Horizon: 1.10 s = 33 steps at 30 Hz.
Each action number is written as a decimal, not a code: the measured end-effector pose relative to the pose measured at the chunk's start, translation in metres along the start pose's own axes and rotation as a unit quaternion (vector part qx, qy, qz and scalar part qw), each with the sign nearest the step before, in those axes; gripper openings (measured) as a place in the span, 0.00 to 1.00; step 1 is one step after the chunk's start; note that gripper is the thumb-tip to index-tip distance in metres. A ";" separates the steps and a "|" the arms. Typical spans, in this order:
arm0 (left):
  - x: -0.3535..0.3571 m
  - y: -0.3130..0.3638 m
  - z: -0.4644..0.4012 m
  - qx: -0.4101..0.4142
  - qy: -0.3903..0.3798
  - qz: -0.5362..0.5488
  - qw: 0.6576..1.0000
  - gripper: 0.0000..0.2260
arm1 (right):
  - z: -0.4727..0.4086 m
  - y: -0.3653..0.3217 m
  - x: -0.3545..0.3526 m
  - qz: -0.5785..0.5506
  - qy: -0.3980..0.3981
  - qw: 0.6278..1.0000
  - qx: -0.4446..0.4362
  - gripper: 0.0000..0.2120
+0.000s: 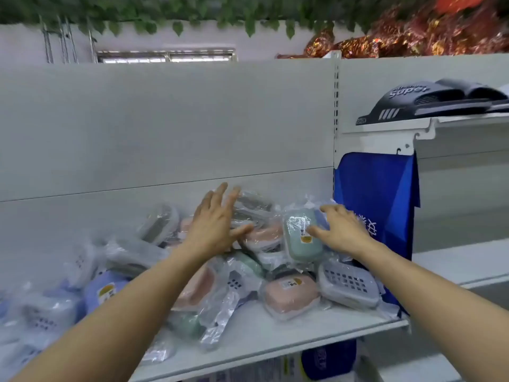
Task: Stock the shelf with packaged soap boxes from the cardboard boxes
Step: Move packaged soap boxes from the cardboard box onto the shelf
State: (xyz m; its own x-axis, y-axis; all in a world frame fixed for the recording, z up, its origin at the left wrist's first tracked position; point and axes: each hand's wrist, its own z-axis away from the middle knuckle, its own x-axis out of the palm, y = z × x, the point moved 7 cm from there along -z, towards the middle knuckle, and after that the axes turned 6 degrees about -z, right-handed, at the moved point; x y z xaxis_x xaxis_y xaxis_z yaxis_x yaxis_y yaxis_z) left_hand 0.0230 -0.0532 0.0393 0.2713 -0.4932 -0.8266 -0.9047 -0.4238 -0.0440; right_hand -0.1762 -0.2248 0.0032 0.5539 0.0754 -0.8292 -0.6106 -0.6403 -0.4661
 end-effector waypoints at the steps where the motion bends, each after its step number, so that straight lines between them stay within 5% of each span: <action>1: 0.005 -0.003 -0.013 -0.022 0.002 0.006 1.000 0.42 | -0.006 0.001 0.006 0.019 -0.001 1.000 -0.002 0.35; 6: 0.019 -0.022 -0.061 -0.116 -0.034 0.035 0.992 0.47 | -0.024 -0.019 0.029 0.156 0.086 0.983 -0.040 0.41; 11: 0.035 -0.035 -0.082 -0.116 -0.089 0.104 0.984 0.40 | -0.040 -0.015 0.066 0.099 0.000 0.995 0.027 0.50; 18: 0.034 -0.022 -0.088 -0.072 -0.112 0.159 0.978 0.30 | -0.037 -0.013 0.076 0.038 0.039 0.998 0.016 0.45; 24: 0.014 -0.018 -0.066 -0.013 0.041 0.170 0.984 0.40 | -0.025 -0.012 0.066 -0.039 0.067 0.996 0.040 0.43; 33: -0.037 -0.025 0.049 -0.098 0.213 0.246 0.941 0.38 | 0.041 -0.044 0.032 -0.174 0.160 0.971 -0.022 0.45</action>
State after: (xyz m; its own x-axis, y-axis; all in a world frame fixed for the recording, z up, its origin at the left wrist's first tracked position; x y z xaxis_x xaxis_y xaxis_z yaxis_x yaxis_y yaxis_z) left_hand 0.0199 0.0127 0.0432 -0.0198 -0.9078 -0.4189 -0.8886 -0.1761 0.4235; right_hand -0.1546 -0.1629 -0.0153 0.8747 0.0562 -0.4814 -0.3333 -0.6513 -0.6817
